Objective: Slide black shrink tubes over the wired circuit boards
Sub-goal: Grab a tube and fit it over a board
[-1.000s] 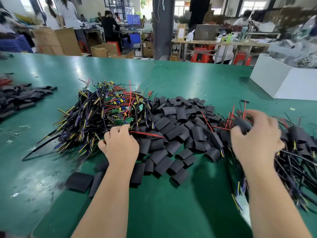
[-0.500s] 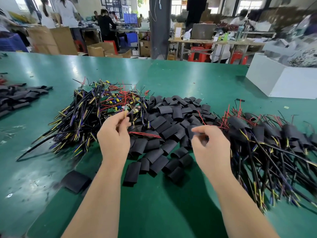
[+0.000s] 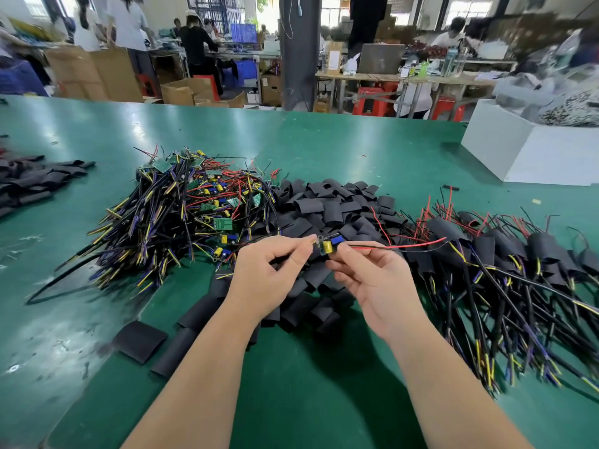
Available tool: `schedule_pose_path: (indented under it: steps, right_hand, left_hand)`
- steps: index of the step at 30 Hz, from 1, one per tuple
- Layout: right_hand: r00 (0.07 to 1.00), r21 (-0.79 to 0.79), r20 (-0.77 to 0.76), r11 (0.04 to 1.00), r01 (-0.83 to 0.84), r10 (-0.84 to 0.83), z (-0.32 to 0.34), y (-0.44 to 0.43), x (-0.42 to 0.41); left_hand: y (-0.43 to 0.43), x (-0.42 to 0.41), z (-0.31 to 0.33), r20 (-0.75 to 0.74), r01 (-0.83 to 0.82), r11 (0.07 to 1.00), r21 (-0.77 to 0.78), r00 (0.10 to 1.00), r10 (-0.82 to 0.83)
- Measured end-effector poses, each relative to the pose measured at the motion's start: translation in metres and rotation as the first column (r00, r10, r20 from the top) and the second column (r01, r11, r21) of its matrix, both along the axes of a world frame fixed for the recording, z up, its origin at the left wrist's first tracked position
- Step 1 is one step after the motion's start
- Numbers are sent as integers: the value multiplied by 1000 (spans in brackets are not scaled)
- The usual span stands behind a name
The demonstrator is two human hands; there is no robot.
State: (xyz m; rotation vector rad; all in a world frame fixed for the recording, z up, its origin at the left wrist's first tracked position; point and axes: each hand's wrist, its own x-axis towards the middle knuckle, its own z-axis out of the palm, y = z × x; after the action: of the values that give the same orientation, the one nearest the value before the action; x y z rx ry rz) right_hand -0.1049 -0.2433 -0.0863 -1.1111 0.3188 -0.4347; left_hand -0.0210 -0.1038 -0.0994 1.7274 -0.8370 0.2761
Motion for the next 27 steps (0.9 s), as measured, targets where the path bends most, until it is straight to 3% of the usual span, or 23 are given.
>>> schedule_pose_path:
  steps: [4,9,11,15,17,20,24,27]
  right_hand:
    - [999,150,-31,989,-21,26,-1,-1,3]
    - [996,91,81,995,-46,38,-3,-1,2]
    - [995,17,92,999,-48,46,-6,-1,2]
    - [996,-239,38,968,-72,84,-13,0,5]
    - [998,-541,-63,841,-16,-21,-16,3,6]
    - [944,-899,-108,436,42,-313,-20,6,7]
    - [876,-988,-151,49,-145,-458,-16,13,11]
    - [884,-996,6,-81,-36,-467,-15,25,11]
  left_hand:
    - [-1,-2,4,-87,8,999,-32,996,-10]
    - [1,1,3,-140,16,1000,19,990,-14]
    - [2,2,1,-74,-10,995,97,997,17]
    - [1,1,-2,226,-160,926,341,970,84]
    - [0,0,-3,283,-255,872,418,949,142]
    - [-1,3,-2,283,-350,856,381,925,252]
    - [6,8,1,168,-378,914,143,920,354]
    - [8,8,0,110,-402,915,33,911,396]
